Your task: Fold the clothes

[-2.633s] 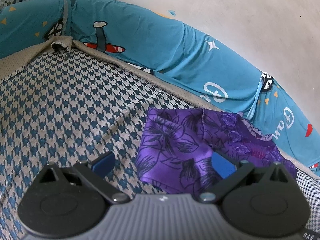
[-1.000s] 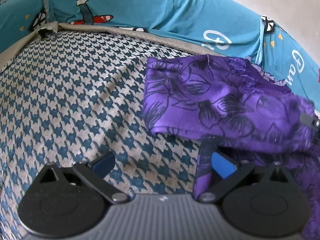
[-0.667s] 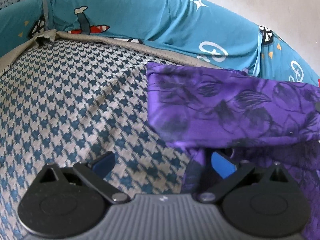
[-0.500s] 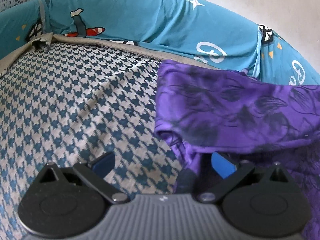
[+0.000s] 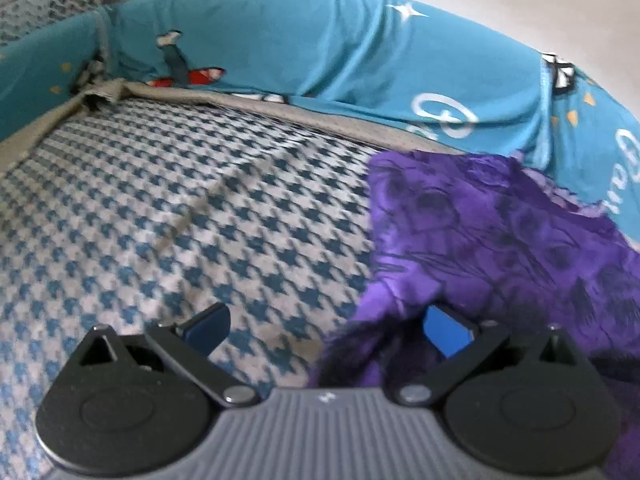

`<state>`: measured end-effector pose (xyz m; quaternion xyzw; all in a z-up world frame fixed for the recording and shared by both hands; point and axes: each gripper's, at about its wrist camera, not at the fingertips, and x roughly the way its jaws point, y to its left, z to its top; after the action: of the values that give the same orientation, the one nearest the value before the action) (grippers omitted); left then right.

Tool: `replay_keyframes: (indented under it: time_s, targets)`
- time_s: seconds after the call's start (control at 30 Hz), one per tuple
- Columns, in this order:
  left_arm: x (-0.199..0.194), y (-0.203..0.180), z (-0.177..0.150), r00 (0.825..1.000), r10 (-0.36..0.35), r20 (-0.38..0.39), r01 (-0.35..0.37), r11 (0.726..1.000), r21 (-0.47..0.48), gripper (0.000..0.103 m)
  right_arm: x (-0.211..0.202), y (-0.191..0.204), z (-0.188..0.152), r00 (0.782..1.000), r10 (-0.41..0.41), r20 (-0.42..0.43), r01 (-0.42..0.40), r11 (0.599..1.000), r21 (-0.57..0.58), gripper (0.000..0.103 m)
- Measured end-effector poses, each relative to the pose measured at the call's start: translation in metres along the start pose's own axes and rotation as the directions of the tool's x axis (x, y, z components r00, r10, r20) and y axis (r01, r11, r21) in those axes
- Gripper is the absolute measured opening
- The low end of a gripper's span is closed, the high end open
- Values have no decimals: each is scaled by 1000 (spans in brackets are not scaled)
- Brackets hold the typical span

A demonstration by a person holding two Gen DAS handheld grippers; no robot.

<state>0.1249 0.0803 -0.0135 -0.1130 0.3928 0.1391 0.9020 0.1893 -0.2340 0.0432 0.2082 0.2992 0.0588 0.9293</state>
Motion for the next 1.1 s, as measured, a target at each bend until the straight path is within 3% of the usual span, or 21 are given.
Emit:
replay_keyframes:
  time_s: [0.27,0.5,0.83,1.1]
  targets:
    - [-3,15,1,994,107,-4,-107,994,-35,103,-6,-19,1,999,-43,10,43,999,17,17]
    - [-3,40,3,988,149,-41,-154,977,-146,103,-5,-26,-1,998,-55,-15,55,998,29,17]
    - [-27,16,13,996,72,55,-66,992,-106,103,-2,-21,-7,998,6,-62,-6,1000,1,19]
    - [-12,-11,9,999,32,35,-30,999,-45,103,7,-11,-18,986,63,-155,-72,996,-54,19]
